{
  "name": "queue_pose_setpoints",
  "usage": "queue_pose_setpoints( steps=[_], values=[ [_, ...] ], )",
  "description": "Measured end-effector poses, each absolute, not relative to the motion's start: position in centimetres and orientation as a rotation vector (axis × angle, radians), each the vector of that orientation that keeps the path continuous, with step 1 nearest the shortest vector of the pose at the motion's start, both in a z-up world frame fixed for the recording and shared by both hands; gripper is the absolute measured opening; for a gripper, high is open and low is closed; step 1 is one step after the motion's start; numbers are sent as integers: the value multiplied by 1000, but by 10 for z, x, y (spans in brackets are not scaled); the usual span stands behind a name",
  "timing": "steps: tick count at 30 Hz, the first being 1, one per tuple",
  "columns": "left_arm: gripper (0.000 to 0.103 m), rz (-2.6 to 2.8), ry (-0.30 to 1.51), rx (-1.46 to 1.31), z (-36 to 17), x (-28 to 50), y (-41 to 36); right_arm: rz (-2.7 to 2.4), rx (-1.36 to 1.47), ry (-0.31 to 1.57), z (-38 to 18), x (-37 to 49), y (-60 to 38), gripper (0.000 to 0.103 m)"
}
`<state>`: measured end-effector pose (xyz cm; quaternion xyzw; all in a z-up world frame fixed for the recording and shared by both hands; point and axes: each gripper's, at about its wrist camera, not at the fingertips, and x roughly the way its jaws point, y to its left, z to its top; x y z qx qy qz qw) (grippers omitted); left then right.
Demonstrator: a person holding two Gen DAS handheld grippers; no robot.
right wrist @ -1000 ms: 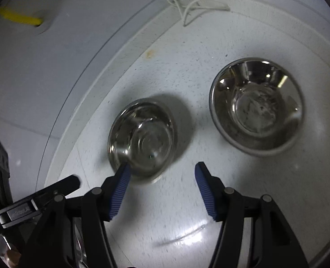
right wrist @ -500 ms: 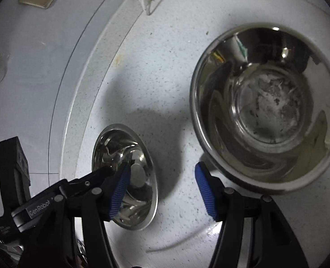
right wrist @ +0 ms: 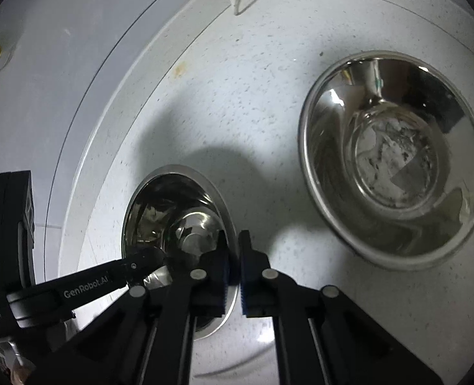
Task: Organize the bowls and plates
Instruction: 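Close the left tool on a steel bowl rim while the right tool grips another bowl, then carry both held steel bowls onto the stack and open both tools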
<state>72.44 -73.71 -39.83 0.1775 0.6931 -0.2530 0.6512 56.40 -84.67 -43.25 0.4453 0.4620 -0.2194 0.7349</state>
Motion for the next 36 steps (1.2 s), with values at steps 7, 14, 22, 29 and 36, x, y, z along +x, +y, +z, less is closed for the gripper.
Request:
queue_pose_setpoints(
  steps=[7, 14, 22, 29, 36],
  values=[
    [13, -575, 1495, 414, -358, 701, -697, -466, 898, 1006, -395, 553, -806, 6],
    [13, -534, 1444, 324, -305, 695, -600, -369, 768, 1009, -345, 557, -723, 7],
    [13, -391, 1388, 199, -268, 709, -449, -146, 620, 1049, -320, 609, -602, 7],
    [15, -234, 1423, 112, -290, 723, -345, 3, 543, 1138, -340, 650, -512, 8],
    [16, -191, 1489, 68, -338, 729, -315, 23, 464, 1236, -373, 668, -476, 8]
  ],
)
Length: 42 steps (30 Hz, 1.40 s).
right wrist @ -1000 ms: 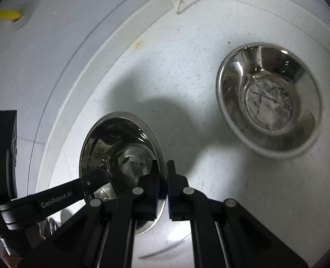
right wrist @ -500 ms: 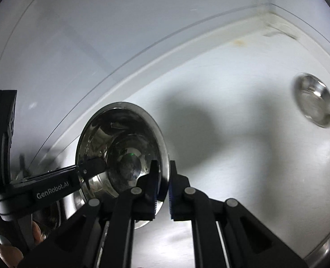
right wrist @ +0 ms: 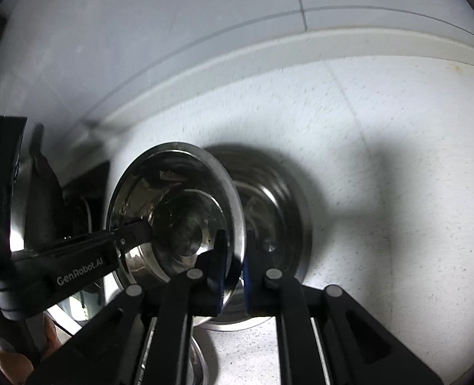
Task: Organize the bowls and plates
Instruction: 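Carry both held steel bowls onto the stack and open both tools, then close the left tool on a steel bowl while the right tool grips another bowl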
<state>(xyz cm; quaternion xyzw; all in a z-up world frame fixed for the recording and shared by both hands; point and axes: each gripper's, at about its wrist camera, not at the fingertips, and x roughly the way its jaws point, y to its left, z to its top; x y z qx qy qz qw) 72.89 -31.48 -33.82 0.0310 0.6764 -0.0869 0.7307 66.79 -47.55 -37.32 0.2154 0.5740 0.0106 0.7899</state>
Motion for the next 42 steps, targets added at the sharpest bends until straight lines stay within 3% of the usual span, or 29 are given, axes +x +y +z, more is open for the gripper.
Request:
queue_pose_setpoints(
  steps=[21, 25, 27, 33, 35, 37, 42],
  values=[
    [18, -163, 1510, 231, -376, 722, -353, -23, 445, 1329, -425, 683, -478, 9],
    [19, -156, 1497, 255, -375, 718, -361, -37, 408, 1341, -432, 689, -465, 12],
    [21, -160, 1475, 277, -372, 714, -366, -14, 400, 1340, -431, 689, -460, 21],
    [41, -177, 1417, 244, -341, 706, -363, -32, 357, 1278, -405, 682, -462, 37],
    [58, -193, 1390, 217, -327, 703, -362, -31, 389, 1237, -389, 674, -474, 43],
    [66, -224, 1374, 181, -312, 701, -368, -34, 429, 1199, -376, 664, -488, 49],
    [73, -330, 1341, 144, -277, 692, -408, -107, 518, 1105, -348, 626, -545, 51]
  ],
)
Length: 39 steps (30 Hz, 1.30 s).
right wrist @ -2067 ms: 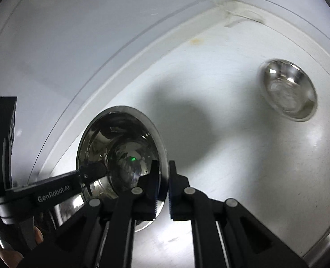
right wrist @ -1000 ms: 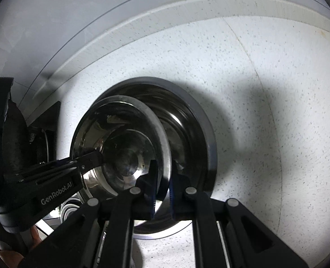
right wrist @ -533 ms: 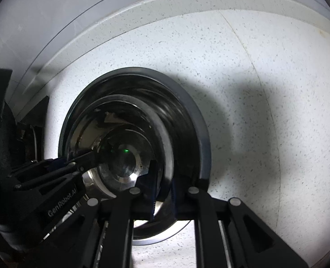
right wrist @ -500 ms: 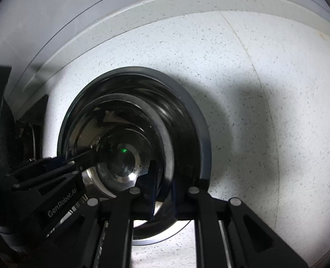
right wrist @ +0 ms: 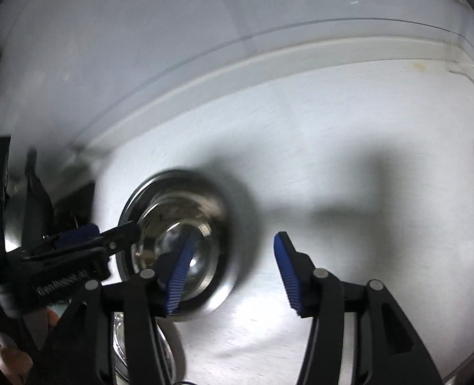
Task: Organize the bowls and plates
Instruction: 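Close the left tool on a steel bowl while the right tool grips another bowl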
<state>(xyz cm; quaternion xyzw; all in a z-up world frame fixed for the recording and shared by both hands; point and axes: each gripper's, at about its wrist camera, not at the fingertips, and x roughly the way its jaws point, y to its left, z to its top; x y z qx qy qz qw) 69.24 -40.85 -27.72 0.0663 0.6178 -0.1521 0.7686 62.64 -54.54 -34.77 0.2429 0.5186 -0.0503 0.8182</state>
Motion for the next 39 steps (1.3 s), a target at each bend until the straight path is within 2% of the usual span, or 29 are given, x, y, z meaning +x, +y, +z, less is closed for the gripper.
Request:
queue_pose_setpoints(
  steps=[8, 15, 22, 30, 39],
  values=[
    [78, -560, 1368, 188, -260, 671, -543, -398, 694, 951, -327, 520, -696, 52],
    [78, -718, 1409, 297, -279, 639, -690, -648, 881, 896, -357, 429, -822, 53],
    [78, -797, 1477, 361, -315, 612, -816, -684, 971, 887, -397, 422, -893, 53],
    [78, -732, 1525, 392, -361, 612, -892, -694, 1065, 872, -434, 441, -954, 53],
    [78, -695, 1626, 336, -402, 619, -904, -667, 1099, 856, -455, 453, -966, 52]
  ],
)
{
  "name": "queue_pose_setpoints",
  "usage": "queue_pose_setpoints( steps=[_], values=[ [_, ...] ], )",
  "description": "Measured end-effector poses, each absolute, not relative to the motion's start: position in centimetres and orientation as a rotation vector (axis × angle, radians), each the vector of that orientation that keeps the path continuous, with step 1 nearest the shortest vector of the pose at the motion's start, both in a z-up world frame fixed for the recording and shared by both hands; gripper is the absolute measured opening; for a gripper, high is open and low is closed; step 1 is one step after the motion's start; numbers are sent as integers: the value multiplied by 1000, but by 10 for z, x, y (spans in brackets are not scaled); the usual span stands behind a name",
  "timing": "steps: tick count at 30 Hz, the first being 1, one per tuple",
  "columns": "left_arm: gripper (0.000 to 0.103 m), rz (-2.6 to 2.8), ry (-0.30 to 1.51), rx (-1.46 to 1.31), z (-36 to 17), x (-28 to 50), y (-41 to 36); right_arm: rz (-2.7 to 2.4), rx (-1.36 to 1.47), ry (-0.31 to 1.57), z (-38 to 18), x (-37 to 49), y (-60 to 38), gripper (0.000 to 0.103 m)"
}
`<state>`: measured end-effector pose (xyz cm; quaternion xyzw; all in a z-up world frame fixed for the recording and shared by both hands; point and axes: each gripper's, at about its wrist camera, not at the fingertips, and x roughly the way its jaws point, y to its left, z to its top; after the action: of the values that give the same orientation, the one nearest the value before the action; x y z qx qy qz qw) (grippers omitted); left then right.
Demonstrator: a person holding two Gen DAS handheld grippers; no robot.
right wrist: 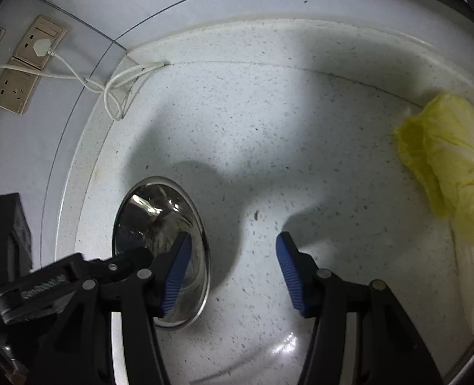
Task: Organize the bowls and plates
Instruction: 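Close the left tool on a steel bowl while the right tool grips another bowl, then carry both held bowls and lower them into the stacked plates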
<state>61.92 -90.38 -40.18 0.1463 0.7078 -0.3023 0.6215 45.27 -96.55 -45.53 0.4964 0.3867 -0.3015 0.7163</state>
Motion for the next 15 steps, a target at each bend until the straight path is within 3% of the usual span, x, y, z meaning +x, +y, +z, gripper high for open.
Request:
queue_pose_setpoints(
  steps=[3, 4, 5, 7, 10, 15],
  values=[
    [75, -699, 1629, 334, -405, 618, -907, -658, 1092, 858, -456, 456, -966, 50],
    [64, -704, 1619, 340, -404, 618, -908, -649, 1094, 863, -456, 458, -965, 38],
    [40, -713, 1603, 356, -403, 617, -910, -644, 1098, 864, -457, 460, -965, 21],
    [14, -721, 1609, 398, -404, 615, -916, -649, 1089, 894, -459, 465, -964, 13],
    [13, -719, 1621, 404, -407, 615, -912, -645, 1110, 890, -460, 459, -963, 7],
    [12, -734, 1594, 456, -401, 602, -905, -637, 1070, 915, -453, 459, -950, 6]
  ],
)
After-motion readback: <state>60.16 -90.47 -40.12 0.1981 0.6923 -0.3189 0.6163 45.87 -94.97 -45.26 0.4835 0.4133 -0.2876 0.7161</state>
